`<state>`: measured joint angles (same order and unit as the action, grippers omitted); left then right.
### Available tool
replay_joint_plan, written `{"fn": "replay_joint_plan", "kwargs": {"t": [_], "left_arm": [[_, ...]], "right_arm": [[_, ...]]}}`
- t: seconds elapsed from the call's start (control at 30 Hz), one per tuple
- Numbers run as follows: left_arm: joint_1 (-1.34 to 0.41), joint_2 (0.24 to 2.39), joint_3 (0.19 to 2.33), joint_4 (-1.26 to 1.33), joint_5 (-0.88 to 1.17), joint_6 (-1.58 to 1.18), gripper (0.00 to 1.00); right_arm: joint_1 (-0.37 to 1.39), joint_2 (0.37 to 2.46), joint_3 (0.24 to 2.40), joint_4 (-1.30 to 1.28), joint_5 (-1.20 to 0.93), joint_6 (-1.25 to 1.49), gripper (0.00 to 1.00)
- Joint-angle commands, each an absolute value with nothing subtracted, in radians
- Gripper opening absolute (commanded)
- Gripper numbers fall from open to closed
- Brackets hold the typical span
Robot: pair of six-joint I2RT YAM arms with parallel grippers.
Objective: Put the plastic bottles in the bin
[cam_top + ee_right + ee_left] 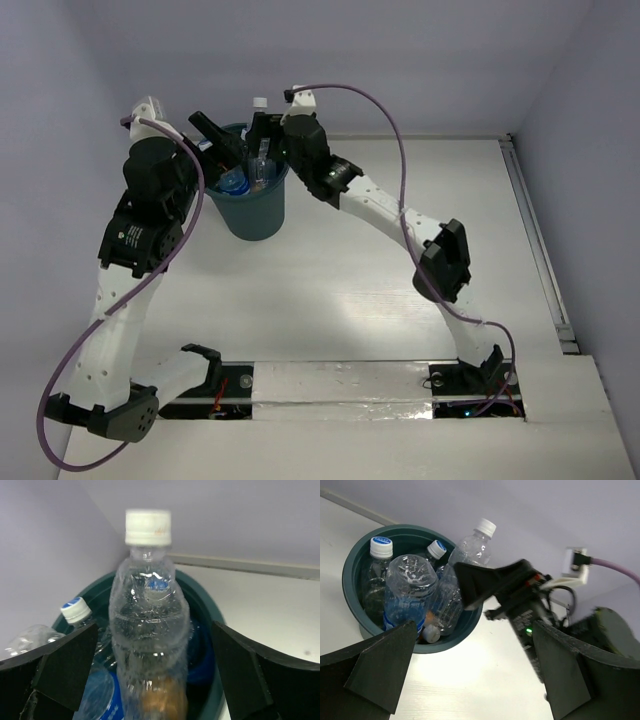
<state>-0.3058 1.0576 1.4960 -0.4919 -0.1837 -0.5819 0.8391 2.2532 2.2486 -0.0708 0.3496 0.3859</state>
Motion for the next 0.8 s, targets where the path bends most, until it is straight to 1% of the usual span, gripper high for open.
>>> {"fn": "replay_joint_plan", "kwargs": {"t": [0.0,0.07,0.17,0.2,0.23,0.27,0.3,0.33,0.37,0.4,0.43,0.47,0.57,0.6,0.7,0.73,0.77], "left_arm": [[-0.302,1.052,1.557,-0.460,-0.176,-0.566,0.99],[-0.302,1.052,1.571,-0.457,-0.178,-0.569,0.99],[-0.302,1.048,1.589,-0.456,-0.167,-0.572,0.99],[-0.302,1.046,1.594,-0.457,-0.161,-0.571,0.99],[-0.302,1.043,1.600,-0.468,-0.158,-0.571,0.99],[-0.302,1.039,1.614,-0.480,-0.158,-0.569,0.99],[-0.302,1.034,1.618,-0.495,-0.156,-0.568,0.99],[-0.302,1.026,1.620,-0.520,-0.152,-0.565,0.99],[-0.302,1.005,1.611,-0.531,-0.144,-0.558,0.99],[-0.302,0.990,1.599,-0.541,-0.137,-0.557,0.99],[-0.302,0.974,1.586,-0.566,-0.137,-0.566,0.99],[-0.302,0.939,1.553,-0.575,-0.138,-0.568,0.99],[-0.302,0.849,1.461,-0.569,-0.100,-0.591,0.99],[-0.302,0.826,1.436,-0.555,-0.068,-0.600,0.99],[-0.302,0.749,1.356,-0.500,-0.023,-0.629,0.99],[-0.302,0.738,1.345,-0.488,-0.020,-0.632,0.99],[-0.302,0.726,1.332,-0.486,-0.020,-0.644,0.99]], "right_arm": [[0.839,2.064,2.224,-0.077,0.400,0.353,1.00],[0.839,2.002,2.171,-0.072,0.417,0.348,1.00],[0.839,1.847,1.992,-0.032,0.425,0.357,1.00],[0.839,1.800,1.880,-0.023,0.422,0.370,1.00],[0.839,1.698,1.818,-0.015,0.422,0.374,0.98],[0.839,1.639,1.752,-0.009,0.425,0.377,0.94],[0.839,1.576,1.683,-0.009,0.433,0.382,0.88],[0.828,1.433,1.539,-0.009,0.433,0.405,0.54],[0.818,1.354,1.461,-0.009,0.433,0.414,0.30],[0.818,1.272,1.386,-0.009,0.439,0.422,0.13],[0.808,1.188,1.249,-0.014,0.457,0.440,0.00],[0.799,1.025,1.188,-0.055,0.463,0.449,0.00],[0.770,0.815,1.041,-0.194,0.489,0.486,0.00],[0.761,0.714,1.022,-0.230,0.506,0.488,0.00],[0.752,0.605,0.994,-0.356,0.575,0.508,0.19],[0.752,0.592,0.986,-0.371,0.612,0.508,0.40],[0.752,0.588,0.982,-0.400,0.624,0.509,0.52]]}}
